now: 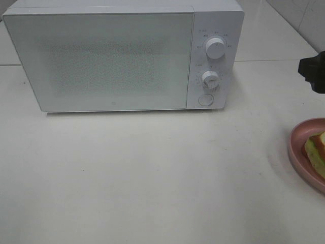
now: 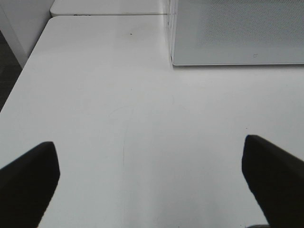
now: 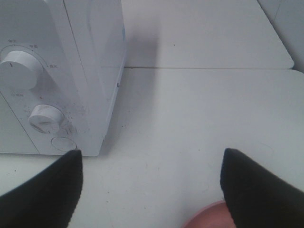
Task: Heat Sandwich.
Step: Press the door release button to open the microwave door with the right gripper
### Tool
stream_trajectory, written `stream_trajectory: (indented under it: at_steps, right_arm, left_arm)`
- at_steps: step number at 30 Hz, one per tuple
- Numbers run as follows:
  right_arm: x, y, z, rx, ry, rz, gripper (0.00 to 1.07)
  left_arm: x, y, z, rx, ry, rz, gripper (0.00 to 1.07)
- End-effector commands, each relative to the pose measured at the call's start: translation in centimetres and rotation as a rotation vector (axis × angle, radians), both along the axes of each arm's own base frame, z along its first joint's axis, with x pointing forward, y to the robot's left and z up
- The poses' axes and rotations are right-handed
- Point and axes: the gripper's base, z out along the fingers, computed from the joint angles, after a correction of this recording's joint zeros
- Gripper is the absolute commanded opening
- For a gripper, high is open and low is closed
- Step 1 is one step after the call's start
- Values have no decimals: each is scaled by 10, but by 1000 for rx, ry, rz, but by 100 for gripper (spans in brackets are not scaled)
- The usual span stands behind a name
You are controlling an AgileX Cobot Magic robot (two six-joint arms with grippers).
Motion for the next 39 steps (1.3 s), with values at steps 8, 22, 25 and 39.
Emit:
stream_trajectory:
  at_steps: [8, 22, 25, 39]
  right_arm:
    - [-4, -4, -23, 112, -119, -100, 76]
    - [5, 50, -53, -28, -137, 67, 76]
    - [7, 61, -62, -13, -162, 28, 76]
    - [6, 108, -93, -36, -139, 34, 76]
  left_arm:
    - [-4, 0, 0, 4, -30, -1, 99]
    - [-4, 0, 0, 4, -30, -1, 99]
    - [-4, 0, 0, 4, -30, -1, 99]
    - [-4, 0, 0, 4, -30, -1, 99]
